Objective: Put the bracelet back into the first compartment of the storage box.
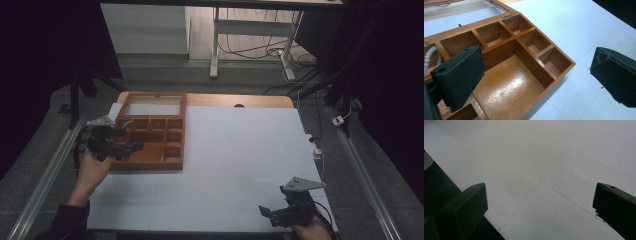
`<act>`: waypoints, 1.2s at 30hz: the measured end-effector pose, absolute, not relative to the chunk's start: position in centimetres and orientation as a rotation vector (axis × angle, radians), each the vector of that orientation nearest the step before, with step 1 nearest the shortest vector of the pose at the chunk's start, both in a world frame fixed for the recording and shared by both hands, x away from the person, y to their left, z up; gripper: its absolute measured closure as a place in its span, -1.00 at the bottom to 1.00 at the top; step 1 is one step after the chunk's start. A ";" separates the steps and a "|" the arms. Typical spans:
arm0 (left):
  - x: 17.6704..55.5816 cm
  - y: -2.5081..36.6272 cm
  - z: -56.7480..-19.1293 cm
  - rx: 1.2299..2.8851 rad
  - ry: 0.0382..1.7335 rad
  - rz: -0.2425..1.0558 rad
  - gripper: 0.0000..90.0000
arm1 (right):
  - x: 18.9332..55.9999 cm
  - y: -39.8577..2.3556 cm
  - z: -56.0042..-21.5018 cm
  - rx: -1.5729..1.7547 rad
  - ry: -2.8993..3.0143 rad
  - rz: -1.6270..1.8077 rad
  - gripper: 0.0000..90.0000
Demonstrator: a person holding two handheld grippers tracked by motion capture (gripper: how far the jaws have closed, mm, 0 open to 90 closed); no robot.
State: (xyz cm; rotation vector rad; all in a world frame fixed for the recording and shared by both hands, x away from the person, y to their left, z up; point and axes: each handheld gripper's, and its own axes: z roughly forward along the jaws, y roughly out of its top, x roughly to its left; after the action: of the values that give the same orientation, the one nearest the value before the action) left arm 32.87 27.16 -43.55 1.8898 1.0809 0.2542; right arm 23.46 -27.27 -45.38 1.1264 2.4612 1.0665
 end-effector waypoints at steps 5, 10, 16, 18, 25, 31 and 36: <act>31.8 26.6 -43.3 1.902 1.057 0.250 -1.00 | 23.5 -27.3 -45.4 1.130 2.460 1.068 -1.00; 30.6 26.1 -43.0 1.907 1.033 0.247 -1.00 | 23.5 -27.3 -45.4 1.132 2.459 1.074 -1.00; 29.3 25.6 -42.7 1.913 1.010 0.247 -1.00 | 23.5 -27.3 -45.3 1.130 2.459 1.070 -1.00; 28.8 25.5 -42.7 1.916 1.003 0.251 -1.00 | 23.5 -27.3 -45.3 1.131 2.455 1.068 -1.00; 27.3 25.3 -42.6 1.919 0.993 0.247 -1.00 | 23.5 -27.3 -45.4 1.127 2.459 1.073 -1.00; 26.1 25.6 -42.9 1.911 0.999 0.246 -1.00 | 23.5 -27.3 -45.4 1.124 2.460 1.072 -1.00; 25.0 26.1 -43.2 1.898 1.007 0.237 -1.00 | 23.5 -27.2 -45.4 1.119 2.465 1.070 -1.00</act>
State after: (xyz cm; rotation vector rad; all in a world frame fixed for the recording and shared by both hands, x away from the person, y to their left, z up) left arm 25.02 26.10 -43.16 1.8977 1.0072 0.2371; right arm 23.52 -27.23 -45.38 1.1195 2.4650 1.0695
